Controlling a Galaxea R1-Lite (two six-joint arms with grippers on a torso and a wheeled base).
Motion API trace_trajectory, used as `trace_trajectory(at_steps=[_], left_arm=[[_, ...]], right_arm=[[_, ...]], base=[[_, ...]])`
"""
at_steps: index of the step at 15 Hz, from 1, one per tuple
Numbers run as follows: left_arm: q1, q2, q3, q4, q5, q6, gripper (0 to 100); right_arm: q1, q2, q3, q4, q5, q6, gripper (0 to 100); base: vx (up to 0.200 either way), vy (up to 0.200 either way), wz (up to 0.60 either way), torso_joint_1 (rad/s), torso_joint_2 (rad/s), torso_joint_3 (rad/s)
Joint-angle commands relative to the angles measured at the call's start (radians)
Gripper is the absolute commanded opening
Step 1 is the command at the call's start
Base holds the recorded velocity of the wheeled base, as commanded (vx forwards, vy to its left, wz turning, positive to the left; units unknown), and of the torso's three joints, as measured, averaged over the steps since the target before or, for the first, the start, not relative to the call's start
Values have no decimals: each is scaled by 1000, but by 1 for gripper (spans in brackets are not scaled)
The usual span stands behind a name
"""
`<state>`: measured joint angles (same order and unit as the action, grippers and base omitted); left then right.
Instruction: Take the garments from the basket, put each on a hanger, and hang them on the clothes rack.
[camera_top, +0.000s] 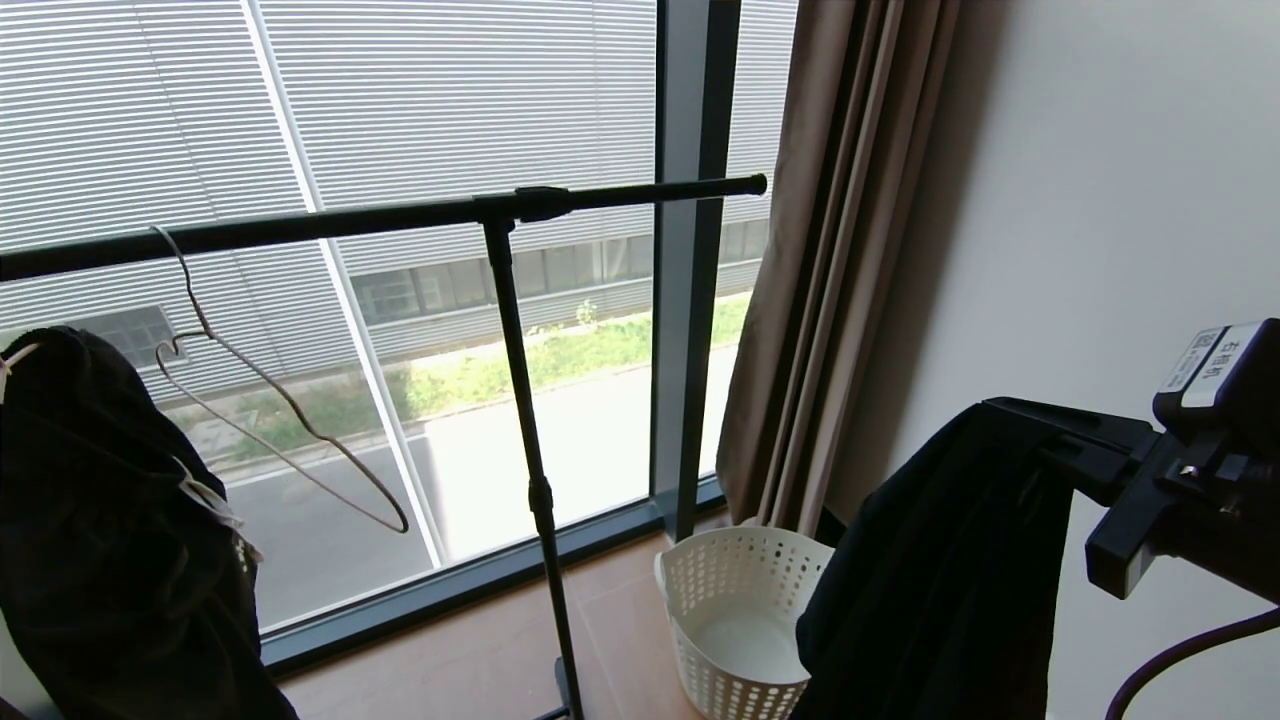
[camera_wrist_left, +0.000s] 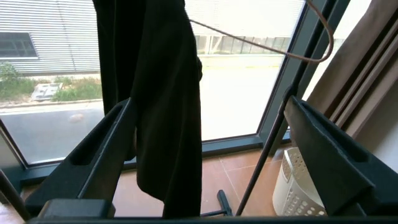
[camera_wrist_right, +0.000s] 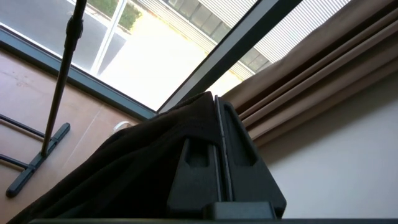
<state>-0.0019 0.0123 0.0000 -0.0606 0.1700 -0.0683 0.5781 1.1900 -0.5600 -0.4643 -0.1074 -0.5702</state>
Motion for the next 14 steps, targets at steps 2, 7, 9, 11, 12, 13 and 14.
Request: trace_trajectory(at_steps=[2, 7, 9, 11, 12, 13, 14], left_arm=[[0, 1, 0, -1, 0, -1, 100], [0, 1, 0, -1, 0, -2, 100], [0, 1, 0, -1, 0, -2, 100], [0, 1, 0, -2, 0, -2, 100], [0, 1, 0, -2, 0, -2, 100], [0, 1, 0, -2, 0, -2, 100], [0, 1, 0, -2, 3, -5, 100]], right_arm=[[0, 3, 3, -1, 0, 0, 0], [0, 3, 5, -1, 2, 0, 0], [0, 3, 5, -1, 2, 0, 0], [0, 2, 17, -10, 3, 0, 0], [0, 0, 20, -10, 2, -2, 0], [0, 0, 19, -10, 2, -2, 0], [0, 3, 17, -11, 2, -2, 0]], base=[[0, 0, 0, 234, -583, -369], [0, 0, 0, 209, -511, -303], [0, 0, 0, 168, -393, -229], [0, 0, 0, 159, -376, -215], [0, 0, 0, 66, -149, -71], [0, 0, 0, 22, -51, -32], [0, 0, 0, 0, 0, 0]])
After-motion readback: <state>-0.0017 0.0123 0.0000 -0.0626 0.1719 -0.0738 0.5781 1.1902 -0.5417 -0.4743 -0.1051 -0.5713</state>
